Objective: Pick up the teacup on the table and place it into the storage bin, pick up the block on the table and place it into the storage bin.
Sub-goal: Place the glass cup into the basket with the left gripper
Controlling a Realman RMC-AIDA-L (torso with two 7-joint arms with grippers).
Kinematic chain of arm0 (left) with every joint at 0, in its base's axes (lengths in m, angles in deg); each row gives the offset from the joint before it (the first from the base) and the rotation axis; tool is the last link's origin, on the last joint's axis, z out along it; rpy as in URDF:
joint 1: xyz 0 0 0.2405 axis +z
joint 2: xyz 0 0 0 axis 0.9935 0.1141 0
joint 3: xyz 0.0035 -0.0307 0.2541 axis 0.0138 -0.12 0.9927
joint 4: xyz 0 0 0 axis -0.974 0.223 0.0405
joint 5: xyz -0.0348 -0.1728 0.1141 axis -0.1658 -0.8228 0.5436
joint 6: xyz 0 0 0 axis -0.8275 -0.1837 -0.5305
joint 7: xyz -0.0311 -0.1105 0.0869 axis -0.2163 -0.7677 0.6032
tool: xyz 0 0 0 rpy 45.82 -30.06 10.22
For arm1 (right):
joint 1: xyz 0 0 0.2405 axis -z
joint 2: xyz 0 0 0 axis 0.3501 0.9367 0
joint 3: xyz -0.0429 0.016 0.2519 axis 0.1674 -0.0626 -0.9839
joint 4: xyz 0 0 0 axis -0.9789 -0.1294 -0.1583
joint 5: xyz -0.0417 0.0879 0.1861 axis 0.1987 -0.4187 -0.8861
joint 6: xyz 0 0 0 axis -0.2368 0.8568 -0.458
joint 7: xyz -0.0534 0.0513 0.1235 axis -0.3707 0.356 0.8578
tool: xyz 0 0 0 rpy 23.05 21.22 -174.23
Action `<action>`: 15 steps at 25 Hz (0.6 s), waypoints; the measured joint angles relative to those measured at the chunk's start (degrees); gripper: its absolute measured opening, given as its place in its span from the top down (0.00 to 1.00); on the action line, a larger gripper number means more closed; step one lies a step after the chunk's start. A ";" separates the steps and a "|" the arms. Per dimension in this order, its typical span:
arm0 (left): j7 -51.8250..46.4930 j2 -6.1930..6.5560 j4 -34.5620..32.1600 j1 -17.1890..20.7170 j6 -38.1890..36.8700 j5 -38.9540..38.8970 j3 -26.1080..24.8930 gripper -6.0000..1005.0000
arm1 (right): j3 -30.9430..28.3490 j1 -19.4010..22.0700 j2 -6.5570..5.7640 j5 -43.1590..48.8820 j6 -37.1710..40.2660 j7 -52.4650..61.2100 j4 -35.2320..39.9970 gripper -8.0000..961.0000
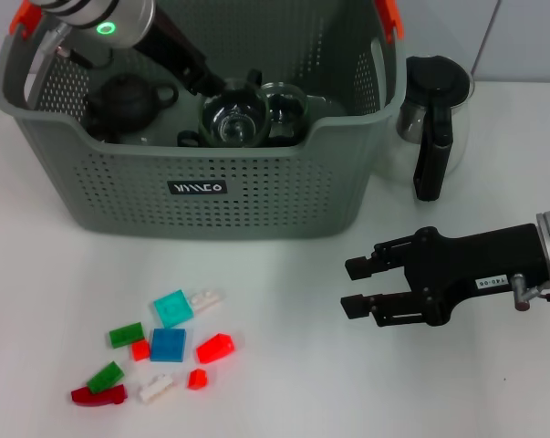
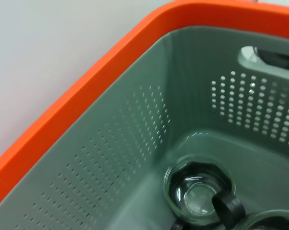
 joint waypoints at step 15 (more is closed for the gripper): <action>1.47 -0.17 -0.87 0.49 -1.76 -1.00 -1.46 0.59 | 0.00 -0.02 -0.05 0.00 0.06 0.41 -0.01 0.41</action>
